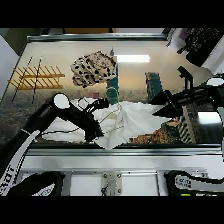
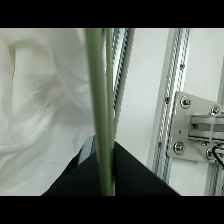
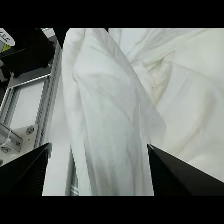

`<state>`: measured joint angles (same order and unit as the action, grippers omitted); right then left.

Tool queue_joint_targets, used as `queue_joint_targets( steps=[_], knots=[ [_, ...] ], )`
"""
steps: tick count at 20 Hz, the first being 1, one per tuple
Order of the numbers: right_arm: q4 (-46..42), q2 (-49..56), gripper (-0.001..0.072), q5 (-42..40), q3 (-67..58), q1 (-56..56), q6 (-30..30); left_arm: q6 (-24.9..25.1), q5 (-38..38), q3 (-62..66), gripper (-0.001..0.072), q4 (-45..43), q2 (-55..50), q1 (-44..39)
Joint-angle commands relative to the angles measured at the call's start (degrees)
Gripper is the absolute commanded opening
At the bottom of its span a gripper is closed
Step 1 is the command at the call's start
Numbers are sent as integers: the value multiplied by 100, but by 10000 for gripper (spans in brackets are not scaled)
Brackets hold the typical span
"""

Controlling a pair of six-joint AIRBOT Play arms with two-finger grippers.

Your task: Fold the clothes and pants, and hang the long-sleeved shirts on hangers.

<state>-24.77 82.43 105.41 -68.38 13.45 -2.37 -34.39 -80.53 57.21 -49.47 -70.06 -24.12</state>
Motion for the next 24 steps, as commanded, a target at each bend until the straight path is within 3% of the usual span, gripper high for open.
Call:
queue_joint_targets(
  steps=[1, 3, 5, 6, 12, 13, 14, 15, 19, 24],
  knots=[
    [0, 4, 656, 2, 2, 2, 4, 4, -2, 4, 10, -2, -2, -2],
    [-2, 4, 606, 2, 2, 2, 7, 4, -2, 4, 9, -2, -2, 0],
    [-2, 4, 67, 7, 2, 4, 7, 4, -2, 4, 10, -4, -2, 0],
    [-2, 4, 14, 4, 2, 4, 28, 4, 0, 4, 9, -2, -2, 0],
    [0, 4, 26, -15, 2, 4, 24, 4, -2, 4, 9, -2, -2, 0],
    [0, 4, 87, -17, 2, 4, 24, 4, 0, 4, 9, -2, -2, 0],
    [4, 2, 318, -61, 0, 4, 22, 4, -2, 4, 10, -2, -2, 0],
    [59, 2, 504, -203, 0, 7, -20, 4, -2, 4, 9, -4, -2, 0],
    [855, -17, 514, -358, -2, 321, -81, 4, -2, 4, 9, -4, -2, 0],
    [444, -199, 511, -232, 4, 1379, -85, 4, 0, 4, 10, -4, -2, 0]
  ],
)
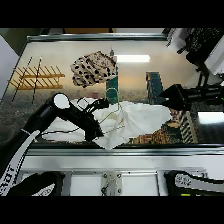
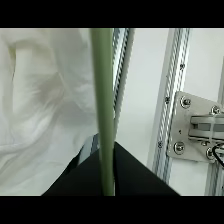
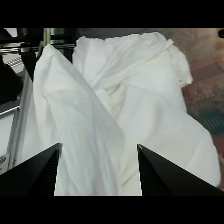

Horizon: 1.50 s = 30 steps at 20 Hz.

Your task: Fold the clothes and pants, and hang the long-sleeved shirts on hangers.

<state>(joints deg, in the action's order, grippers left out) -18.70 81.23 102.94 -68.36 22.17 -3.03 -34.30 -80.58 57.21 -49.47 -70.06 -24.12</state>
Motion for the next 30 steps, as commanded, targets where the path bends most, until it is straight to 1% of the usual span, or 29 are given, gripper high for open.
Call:
queue_joint_targets(
  steps=[1, 2, 4, 9, 14, 18, 30],
  knots=[
    [-382, -85, 511, 17, 17, 634, -22, -4, 2, 4, 9, -4, -2, 0],
    [-538, -85, 511, 20, 74, 702, -24, -4, 2, 4, 10, -4, -2, 0],
    [-507, -85, 511, 4, 297, 715, -28, -4, 9, 4, 10, -4, -2, 0],
    [-507, -79, 512, -256, 752, 345, 26, -4, 9, 4, 9, -4, -2, 0],
    [-409, -31, 512, -262, 758, -282, 20, -4, 13, 4, 9, -4, -2, 0],
    [-413, 0, 512, -264, 758, -575, 4, -4, 13, 4, 9, -4, -2, 0],
    [-424, 0, 512, -258, 758, -693, 0, -4, 20, 4, 10, -4, -2, 0]
  ],
)
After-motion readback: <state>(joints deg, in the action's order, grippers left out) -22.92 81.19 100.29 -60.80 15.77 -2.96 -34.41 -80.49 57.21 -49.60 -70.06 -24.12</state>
